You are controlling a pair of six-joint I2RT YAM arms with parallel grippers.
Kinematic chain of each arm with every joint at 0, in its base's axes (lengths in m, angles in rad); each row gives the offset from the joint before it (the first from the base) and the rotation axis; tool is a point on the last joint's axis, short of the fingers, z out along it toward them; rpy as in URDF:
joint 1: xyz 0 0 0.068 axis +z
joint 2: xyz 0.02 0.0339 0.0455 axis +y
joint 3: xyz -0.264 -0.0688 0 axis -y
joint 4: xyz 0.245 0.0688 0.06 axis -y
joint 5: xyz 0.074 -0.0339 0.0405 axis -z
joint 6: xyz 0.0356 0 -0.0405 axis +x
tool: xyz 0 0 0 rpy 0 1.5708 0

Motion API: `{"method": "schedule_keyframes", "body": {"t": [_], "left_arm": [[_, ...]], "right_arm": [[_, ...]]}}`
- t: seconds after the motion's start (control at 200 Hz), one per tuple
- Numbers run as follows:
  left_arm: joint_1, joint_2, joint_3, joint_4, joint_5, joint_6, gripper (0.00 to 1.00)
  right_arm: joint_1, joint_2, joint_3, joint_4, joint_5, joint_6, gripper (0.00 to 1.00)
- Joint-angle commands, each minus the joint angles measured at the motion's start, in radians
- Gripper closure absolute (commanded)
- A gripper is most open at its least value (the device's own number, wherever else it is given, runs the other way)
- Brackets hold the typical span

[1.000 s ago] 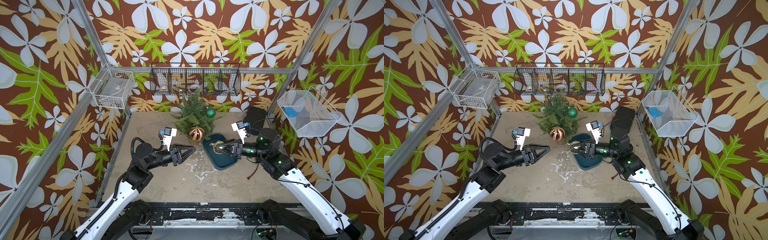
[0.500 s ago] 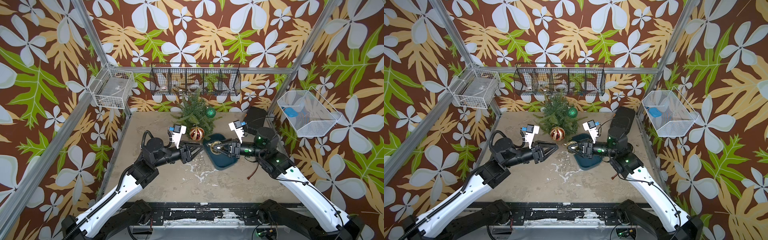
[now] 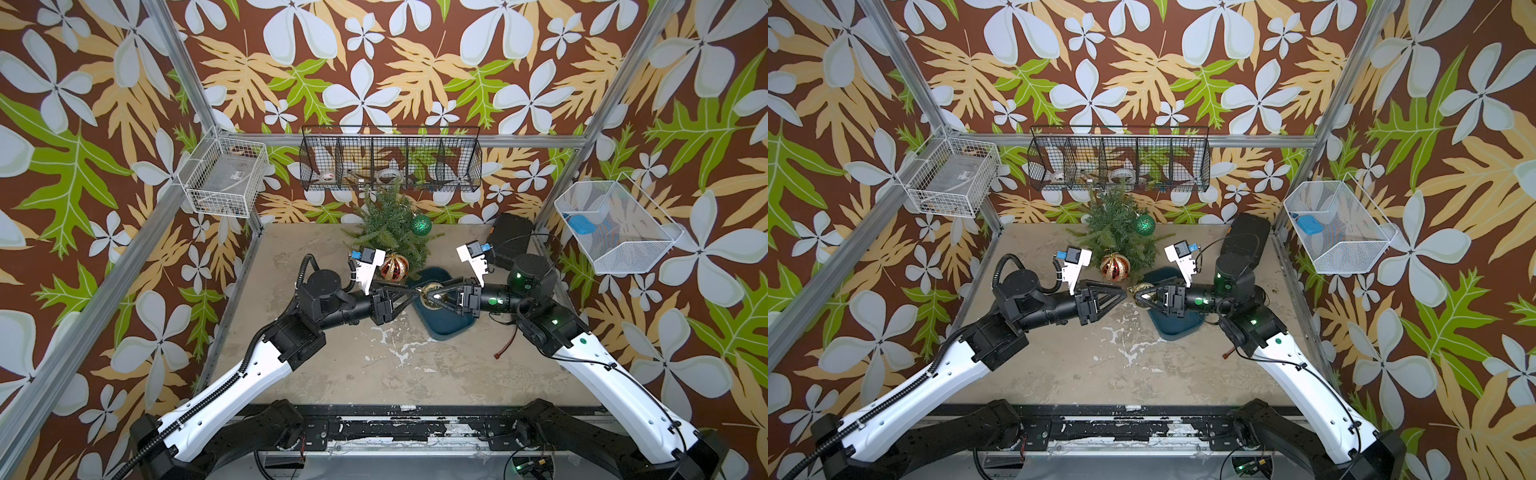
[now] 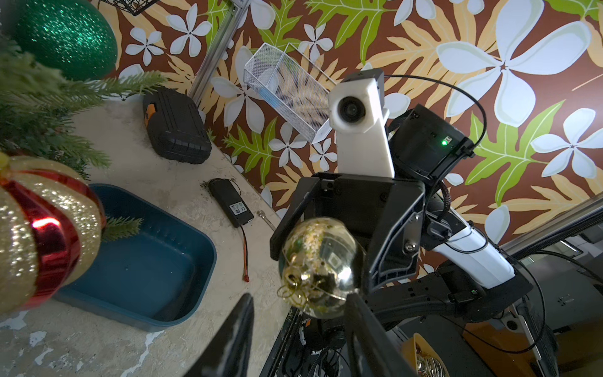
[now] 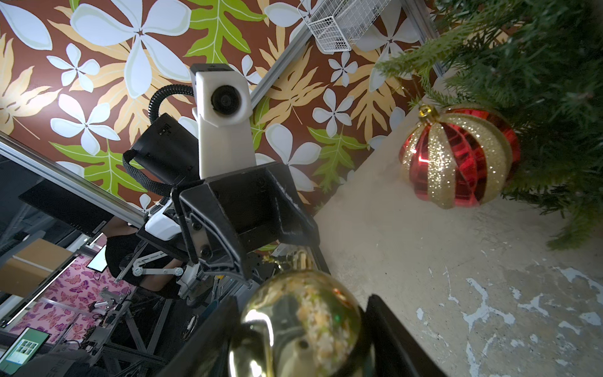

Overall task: Decorate the small christmas tree with ornaments
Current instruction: Pick up an ornament from the container.

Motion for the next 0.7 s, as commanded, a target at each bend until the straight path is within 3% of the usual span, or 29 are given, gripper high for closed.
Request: {"method": "schedule_keyframes", "body": {"t": [0.0,0.125,0.431,0.696], "left_arm": [[-0.006,0.006,0.01,-0.008,-0.02,0.02,0.52],[-0.008,0.015,0.014,-0.009,-0.019,0.019,0.58],[-0.009,0.011,0.021,-0.006,-0.01,0.028,1.0],[-0.009,-0.011,0.025,-0.024,-0.02,0.042,1.0]], "right_arm": [[0.0,-0.004,-0.001,0.022,-0.005,-0.01,0.39],[-0.001,-0.005,-0.001,0.022,-0.005,-0.009,0.39],[-0.001,-0.003,-0.002,0.023,0.0,-0.013,0.39],[-0.001,-0.001,-0.007,0.026,0.012,-0.017,0.39]]}}
